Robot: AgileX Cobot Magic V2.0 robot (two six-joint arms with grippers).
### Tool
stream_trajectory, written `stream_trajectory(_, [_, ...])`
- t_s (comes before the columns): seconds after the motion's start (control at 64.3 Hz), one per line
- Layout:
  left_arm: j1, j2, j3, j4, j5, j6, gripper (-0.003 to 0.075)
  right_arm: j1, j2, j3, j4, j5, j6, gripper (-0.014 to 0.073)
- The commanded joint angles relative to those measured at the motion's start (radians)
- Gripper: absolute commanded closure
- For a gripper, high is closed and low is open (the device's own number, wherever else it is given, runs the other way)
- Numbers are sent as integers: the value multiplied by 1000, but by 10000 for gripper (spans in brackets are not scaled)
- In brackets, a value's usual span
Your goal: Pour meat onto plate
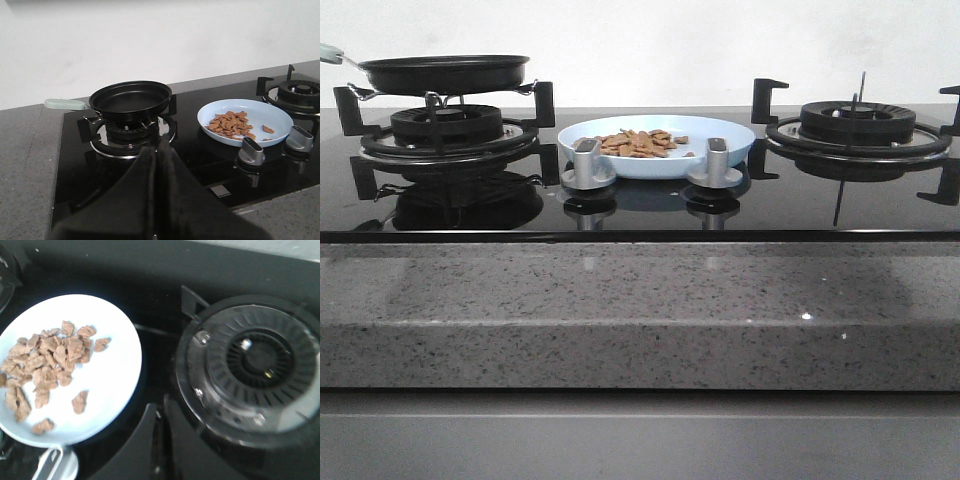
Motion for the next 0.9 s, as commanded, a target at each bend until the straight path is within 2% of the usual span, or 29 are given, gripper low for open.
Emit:
stream_trajectory(0.0, [-9,10,-25,1,-81,-10,741,-1,-156,145,-10,-179,-27,655])
stream_trajectory(0.342, [-9,10,-25,1,-81,-10,741,-1,-622,745,-13,-488,-69,655])
stream_trajectory(0.467, [-9,10,-25,1,-80,-10,741,-1,-796,892,-12,-572,-69,655])
stream_trajectory(0.716, [-9,10,-25,1,-75,-10,741,-1,-1051,1051,-6,-591,-69,655])
stream_trajectory(0.887, [-9,10,-25,1,-75,-10,741,-1,-1095,1060,-6,-604,-69,655])
